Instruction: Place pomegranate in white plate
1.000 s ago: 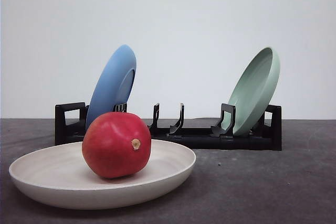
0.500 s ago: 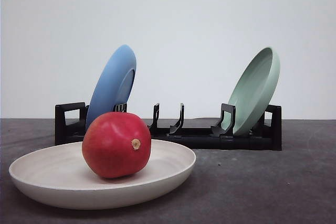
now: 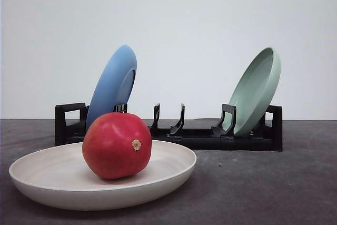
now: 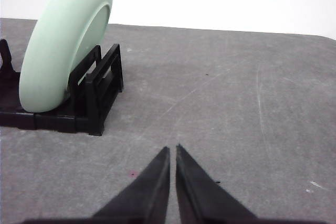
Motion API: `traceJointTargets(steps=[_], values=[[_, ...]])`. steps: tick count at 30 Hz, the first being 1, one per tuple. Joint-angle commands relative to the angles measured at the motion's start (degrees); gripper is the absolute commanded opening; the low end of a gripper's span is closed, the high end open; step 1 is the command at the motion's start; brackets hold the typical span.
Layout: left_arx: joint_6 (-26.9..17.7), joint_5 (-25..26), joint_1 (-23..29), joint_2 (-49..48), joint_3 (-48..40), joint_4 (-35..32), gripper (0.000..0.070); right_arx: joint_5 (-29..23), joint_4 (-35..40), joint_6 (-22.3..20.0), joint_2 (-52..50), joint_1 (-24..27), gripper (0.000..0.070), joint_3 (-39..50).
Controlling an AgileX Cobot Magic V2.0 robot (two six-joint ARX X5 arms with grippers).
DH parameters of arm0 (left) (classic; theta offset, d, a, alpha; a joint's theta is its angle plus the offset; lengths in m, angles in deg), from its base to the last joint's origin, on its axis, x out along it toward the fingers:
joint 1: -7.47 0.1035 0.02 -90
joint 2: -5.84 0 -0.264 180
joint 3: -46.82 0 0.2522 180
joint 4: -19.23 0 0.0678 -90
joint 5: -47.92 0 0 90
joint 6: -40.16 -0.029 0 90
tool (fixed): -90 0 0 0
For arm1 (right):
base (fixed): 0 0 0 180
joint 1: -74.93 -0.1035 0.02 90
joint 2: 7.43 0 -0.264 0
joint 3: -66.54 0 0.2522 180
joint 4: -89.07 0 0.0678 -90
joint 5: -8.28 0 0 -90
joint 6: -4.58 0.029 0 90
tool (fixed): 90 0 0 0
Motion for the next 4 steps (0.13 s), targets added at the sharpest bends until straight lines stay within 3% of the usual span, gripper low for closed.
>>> traceJointTargets(steps=[1, 4], values=[[-0.52, -0.09, 0.11, -0.04, -0.63, -0.04, 0.0015, -0.04, 0.57, 0.61, 0.00, 0.07, 0.0016, 0.24], [-0.52, -0.09, 0.11, -0.04, -0.63, -0.04, 0.0015, -0.04, 0.57, 0.61, 0.00, 0.07, 0.0016, 0.24]])
